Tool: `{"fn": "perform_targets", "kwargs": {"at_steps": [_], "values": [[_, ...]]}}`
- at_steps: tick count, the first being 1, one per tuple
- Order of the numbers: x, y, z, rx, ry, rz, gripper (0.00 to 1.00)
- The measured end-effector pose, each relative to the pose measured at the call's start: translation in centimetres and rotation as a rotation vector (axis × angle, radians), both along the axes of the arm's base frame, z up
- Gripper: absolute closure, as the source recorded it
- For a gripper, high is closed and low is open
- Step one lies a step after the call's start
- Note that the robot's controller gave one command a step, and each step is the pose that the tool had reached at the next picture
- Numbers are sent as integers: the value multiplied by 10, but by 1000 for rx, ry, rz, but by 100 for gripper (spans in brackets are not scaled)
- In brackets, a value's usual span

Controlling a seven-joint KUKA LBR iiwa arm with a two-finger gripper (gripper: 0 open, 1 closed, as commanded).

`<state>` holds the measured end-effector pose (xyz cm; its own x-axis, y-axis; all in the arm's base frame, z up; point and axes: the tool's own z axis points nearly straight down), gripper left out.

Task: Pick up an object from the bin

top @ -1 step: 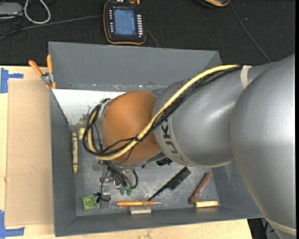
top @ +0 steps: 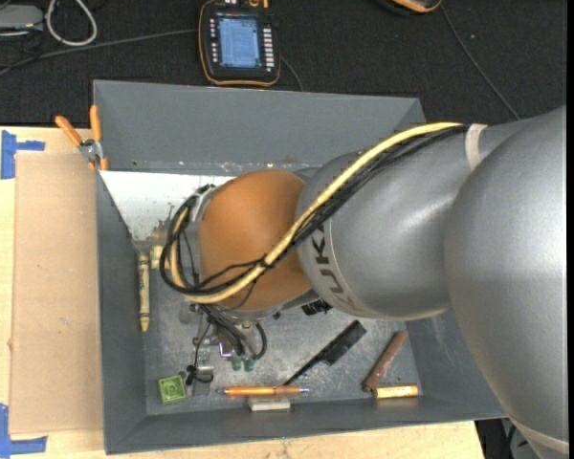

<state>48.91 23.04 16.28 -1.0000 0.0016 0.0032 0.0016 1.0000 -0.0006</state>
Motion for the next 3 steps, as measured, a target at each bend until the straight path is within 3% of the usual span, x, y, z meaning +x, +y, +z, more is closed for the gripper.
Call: {"fn": "perform_targets", "kwargs": {"at_steps": [1,2,3], "values": [[-12,-112,-68,1,2,229,0],[-13,-87,-29,7,-7,376,0],[-4,-204,-65,-1,5,223,0]]}}
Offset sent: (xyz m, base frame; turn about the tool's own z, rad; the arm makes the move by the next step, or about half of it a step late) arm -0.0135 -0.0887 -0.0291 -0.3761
